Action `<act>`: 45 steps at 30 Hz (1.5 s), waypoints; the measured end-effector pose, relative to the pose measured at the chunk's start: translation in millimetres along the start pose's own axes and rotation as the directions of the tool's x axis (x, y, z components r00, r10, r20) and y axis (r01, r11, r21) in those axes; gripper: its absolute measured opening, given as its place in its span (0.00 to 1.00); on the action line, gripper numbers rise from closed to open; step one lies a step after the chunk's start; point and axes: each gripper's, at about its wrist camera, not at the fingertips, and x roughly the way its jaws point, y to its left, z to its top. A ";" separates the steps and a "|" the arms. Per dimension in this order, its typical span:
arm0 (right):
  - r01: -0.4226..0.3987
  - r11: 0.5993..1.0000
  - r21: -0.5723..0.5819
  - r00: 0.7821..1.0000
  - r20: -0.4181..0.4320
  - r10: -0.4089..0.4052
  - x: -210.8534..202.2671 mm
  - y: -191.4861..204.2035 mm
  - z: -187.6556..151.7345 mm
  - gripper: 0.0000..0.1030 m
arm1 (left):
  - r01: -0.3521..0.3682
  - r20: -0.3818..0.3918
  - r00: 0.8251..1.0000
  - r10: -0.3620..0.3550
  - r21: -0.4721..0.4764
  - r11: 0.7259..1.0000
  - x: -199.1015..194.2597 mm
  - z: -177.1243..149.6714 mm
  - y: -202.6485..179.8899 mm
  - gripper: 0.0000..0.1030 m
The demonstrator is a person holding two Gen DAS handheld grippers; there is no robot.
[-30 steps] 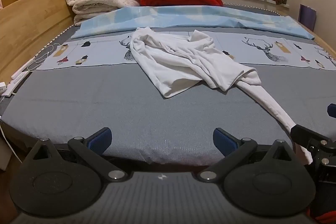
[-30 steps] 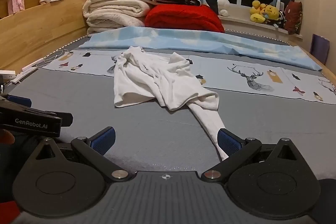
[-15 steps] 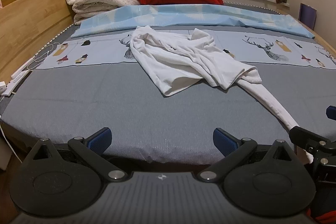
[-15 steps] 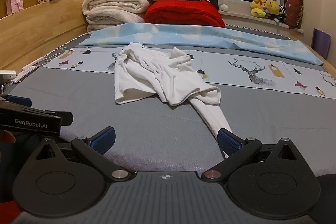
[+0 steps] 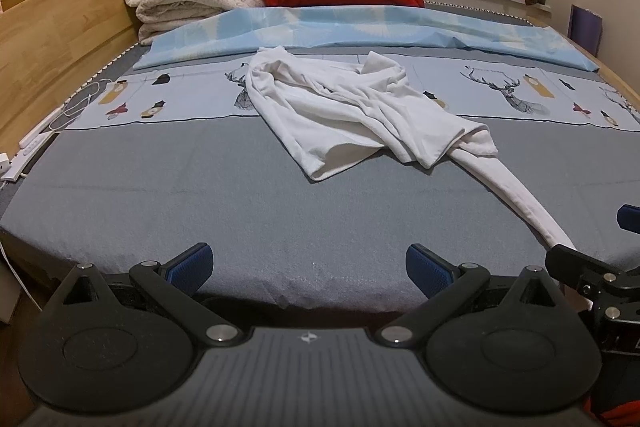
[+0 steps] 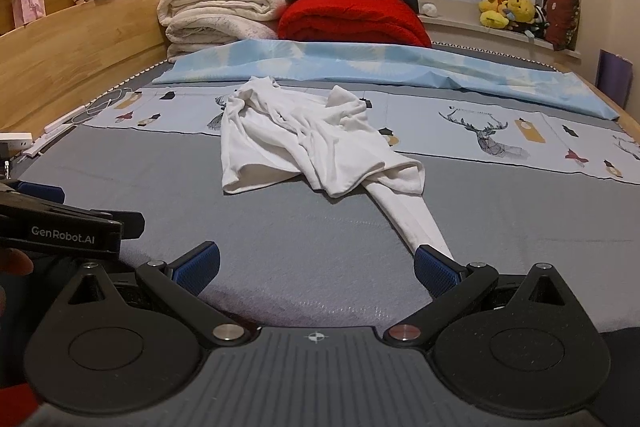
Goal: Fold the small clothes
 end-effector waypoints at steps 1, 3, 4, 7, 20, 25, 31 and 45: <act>0.000 1.000 0.001 1.000 -0.001 0.000 0.3 -0.2 -0.1 0.99 | 0.000 -0.001 1.000 0.000 0.000 1.000 0.3 0.1 -0.2 1.00; 0.001 1.000 0.005 1.000 -0.004 -0.001 1.0 -0.3 -0.4 0.99 | 0.002 -0.003 1.000 -0.002 0.000 1.000 0.5 -0.5 -0.8 1.00; 0.001 1.000 0.006 1.000 -0.005 -0.001 1.3 -0.4 -0.4 0.99 | 0.003 -0.004 1.000 -0.003 -0.001 1.000 0.5 -0.7 -1.2 1.00; 0.002 1.000 0.007 1.000 -0.006 -0.002 1.5 0.2 -0.5 0.99 | 0.005 -0.005 1.000 -0.005 -0.001 1.000 1.3 -0.6 -1.4 1.00; -0.002 1.000 0.007 1.000 -0.015 0.002 4.0 0.2 -1.1 0.99 | 0.012 -0.006 1.000 -0.012 -0.005 1.000 1.6 -0.6 -1.1 1.00; -0.002 1.000 0.006 1.000 -0.016 0.002 3.9 0.9 -1.2 0.99 | 0.010 -0.006 1.000 -0.011 -0.004 1.000 1.6 -0.7 -1.0 1.00; -0.002 1.000 0.006 1.000 -0.016 0.002 4.0 1.2 -1.5 0.99 | 0.011 -0.006 1.000 -0.011 -0.005 1.000 1.7 -0.9 -0.9 1.00; -0.006 1.000 0.001 1.000 -0.020 0.006 5.2 1.8 -0.3 0.99 | 0.014 -0.009 1.000 -0.014 -0.009 1.000 1.1 -1.7 -0.8 1.00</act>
